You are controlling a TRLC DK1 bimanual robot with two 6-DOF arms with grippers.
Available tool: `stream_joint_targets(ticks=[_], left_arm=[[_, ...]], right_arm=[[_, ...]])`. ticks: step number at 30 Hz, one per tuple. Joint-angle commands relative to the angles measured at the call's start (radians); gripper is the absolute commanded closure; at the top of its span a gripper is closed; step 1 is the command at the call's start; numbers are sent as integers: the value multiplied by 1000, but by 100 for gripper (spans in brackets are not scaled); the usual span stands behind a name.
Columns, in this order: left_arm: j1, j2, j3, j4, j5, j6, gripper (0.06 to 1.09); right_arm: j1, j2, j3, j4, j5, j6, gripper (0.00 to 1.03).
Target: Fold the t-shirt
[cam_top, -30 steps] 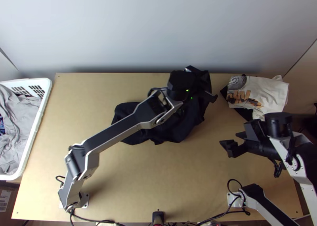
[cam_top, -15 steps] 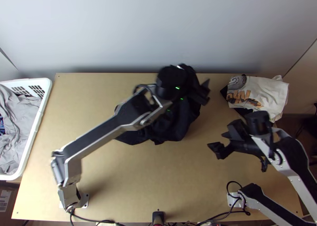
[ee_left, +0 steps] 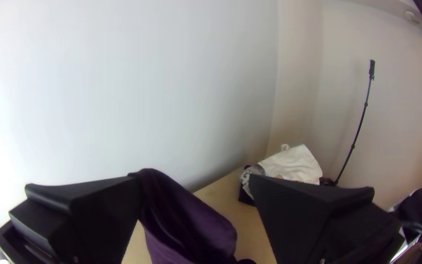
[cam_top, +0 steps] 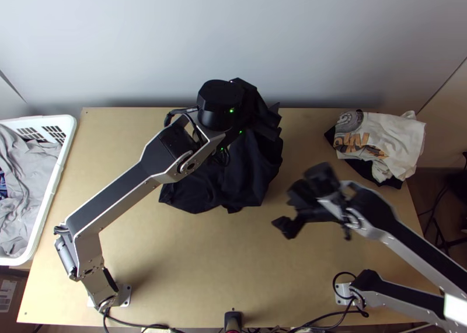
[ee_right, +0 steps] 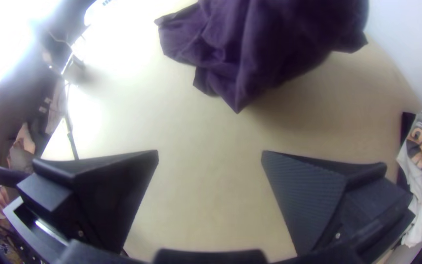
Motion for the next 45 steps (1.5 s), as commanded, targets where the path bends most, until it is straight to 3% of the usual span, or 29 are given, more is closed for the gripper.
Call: stream_joint_targets(ticks=[1, 9, 14, 16, 21, 25, 32, 45], left_arm=[[2, 6, -1, 6, -2, -2, 11], [-1, -28, 0, 3, -3, 1, 11], [0, -49, -1, -6, -5, 1, 11], [2, -55, -1, -8, -5, 1, 11], [8, -65, -3, -14, -5, 1, 11], [6, -68, -5, -17, -5, -2, 11], [17, -81, -6, -28, -5, -2, 13], [111, -170, -35, -49, -3, -9, 16]], right_arm=[[78, 201, -46, 236, 0, 57, 5], [32, 378, -62, 442, 2, 85, 9], [-1, 447, -24, 466, 5, 85, 12], [-7, 444, -7, 466, 5, 85, 32], [-16, 404, 11, 466, 8, 75, 62], [-18, 382, 20, 466, 8, 66, 98], [-54, 301, 4, 420, 10, 60, 100], [-180, 97, 149, 110, 19, 19, 100]])
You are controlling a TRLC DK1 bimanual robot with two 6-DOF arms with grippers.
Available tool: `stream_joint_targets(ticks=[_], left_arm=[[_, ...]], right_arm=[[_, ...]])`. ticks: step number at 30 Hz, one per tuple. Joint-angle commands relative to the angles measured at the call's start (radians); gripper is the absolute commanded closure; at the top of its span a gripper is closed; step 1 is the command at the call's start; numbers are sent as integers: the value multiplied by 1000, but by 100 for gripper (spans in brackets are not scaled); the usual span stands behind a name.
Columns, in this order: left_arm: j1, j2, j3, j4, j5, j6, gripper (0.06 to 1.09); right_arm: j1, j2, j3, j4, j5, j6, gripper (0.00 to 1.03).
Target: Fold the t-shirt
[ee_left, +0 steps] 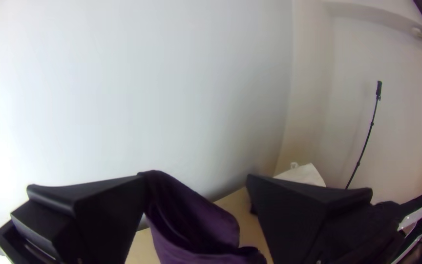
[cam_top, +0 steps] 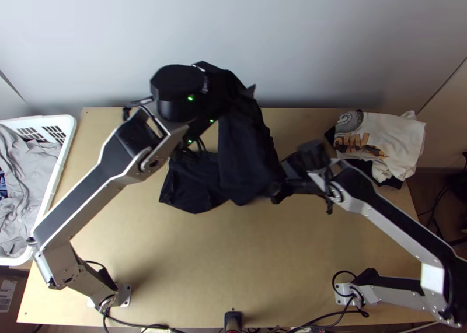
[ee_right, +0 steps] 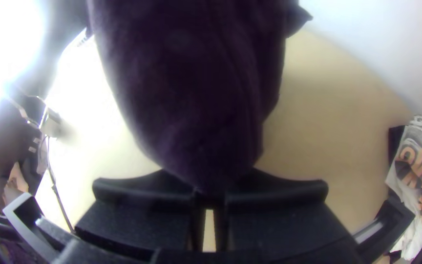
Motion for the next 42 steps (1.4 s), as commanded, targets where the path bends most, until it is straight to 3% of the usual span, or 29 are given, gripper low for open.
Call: stream_joint_targets(ticks=[1, 7, 12, 14, 15, 27, 38, 42], left_arm=[[48, -52, -29, -8, 0, -4, 16], [73, -124, -119, -8, 1, -6, 22], [96, -172, -138, -5, 26, -4, 86], [114, -187, -138, -3, 33, -4, 102], [121, -196, -138, -3, 37, -4, 105], [130, -314, -136, -18, 46, 10, 105], [121, -434, -113, 103, 24, 24, 105], [124, -468, -115, 106, 21, 40, 105]], right_arm=[[-63, -98, 80, -145, 12, -23, 100], [-123, -151, 210, -250, 41, -38, 100], [-119, -178, 344, -311, 140, -79, 100], [-118, -181, 391, -323, 178, -95, 100], [-116, -181, 414, -332, 190, -101, 100], [-78, -203, 586, -354, 339, -190, 100], [12, -204, 743, -236, 551, -335, 100], [17, -204, 799, -193, 588, -359, 100]])
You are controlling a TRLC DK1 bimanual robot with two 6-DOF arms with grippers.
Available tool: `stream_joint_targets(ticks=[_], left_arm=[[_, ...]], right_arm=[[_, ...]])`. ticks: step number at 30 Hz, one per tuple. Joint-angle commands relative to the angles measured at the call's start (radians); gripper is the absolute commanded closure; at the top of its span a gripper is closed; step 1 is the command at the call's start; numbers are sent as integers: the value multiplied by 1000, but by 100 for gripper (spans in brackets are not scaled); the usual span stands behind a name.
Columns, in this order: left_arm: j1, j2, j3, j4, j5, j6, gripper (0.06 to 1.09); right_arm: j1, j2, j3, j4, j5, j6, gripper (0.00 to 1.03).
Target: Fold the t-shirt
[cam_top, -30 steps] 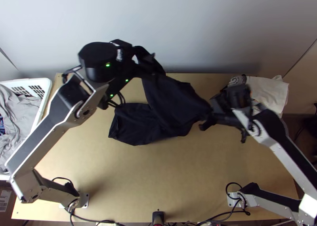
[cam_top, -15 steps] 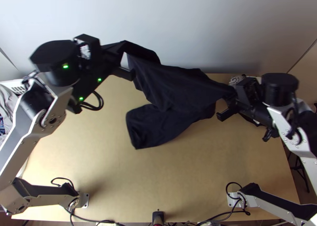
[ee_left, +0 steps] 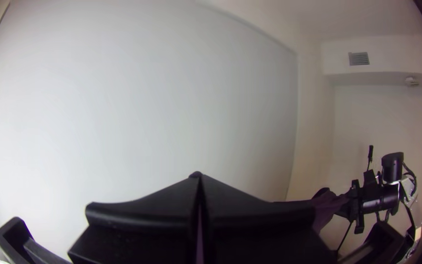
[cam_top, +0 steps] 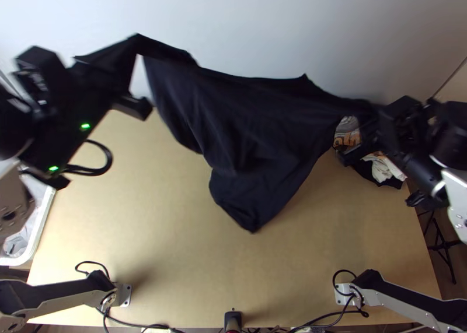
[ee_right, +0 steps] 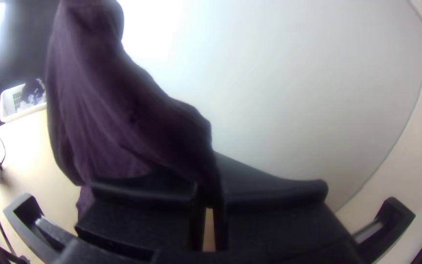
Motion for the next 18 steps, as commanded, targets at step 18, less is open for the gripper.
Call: stream_joint_targets(ticks=[18], left_arm=[[-75, -225, 1, -25, -13, 87, 105]], right_arm=[[84, -22, 221, 50, 101, -77, 100]])
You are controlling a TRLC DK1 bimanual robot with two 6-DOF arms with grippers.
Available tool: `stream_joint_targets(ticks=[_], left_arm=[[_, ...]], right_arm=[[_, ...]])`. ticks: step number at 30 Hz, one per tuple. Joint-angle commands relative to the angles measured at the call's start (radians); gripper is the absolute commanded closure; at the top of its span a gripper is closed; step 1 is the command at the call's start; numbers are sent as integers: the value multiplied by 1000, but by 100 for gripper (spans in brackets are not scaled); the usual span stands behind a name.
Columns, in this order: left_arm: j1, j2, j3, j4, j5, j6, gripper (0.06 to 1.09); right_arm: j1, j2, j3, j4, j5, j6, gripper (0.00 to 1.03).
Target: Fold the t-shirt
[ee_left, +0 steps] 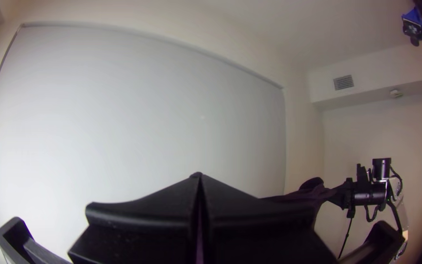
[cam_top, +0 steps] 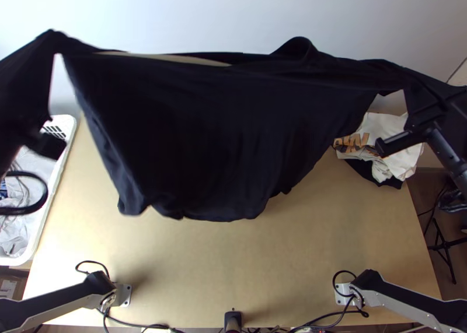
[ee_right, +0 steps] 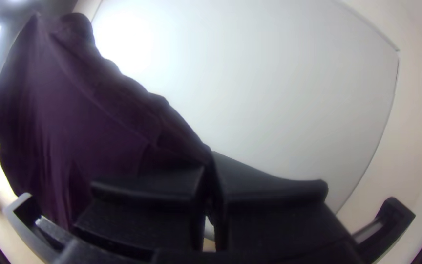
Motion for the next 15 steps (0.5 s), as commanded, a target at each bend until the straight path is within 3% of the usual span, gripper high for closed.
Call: stream_joint_targets(ticks=[1, 11, 15], left_arm=[[-51, -47, -3, -36, 3, 9, 105], [-116, -67, -15, -171, 26, -100, 105], [-106, -61, -82, -127, 23, -97, 105]], right_arm=[[52, -8, 34, -28, 9, -5, 100], [97, -14, 31, -101, 10, 47, 100], [97, -25, -34, -88, 7, 56, 100]])
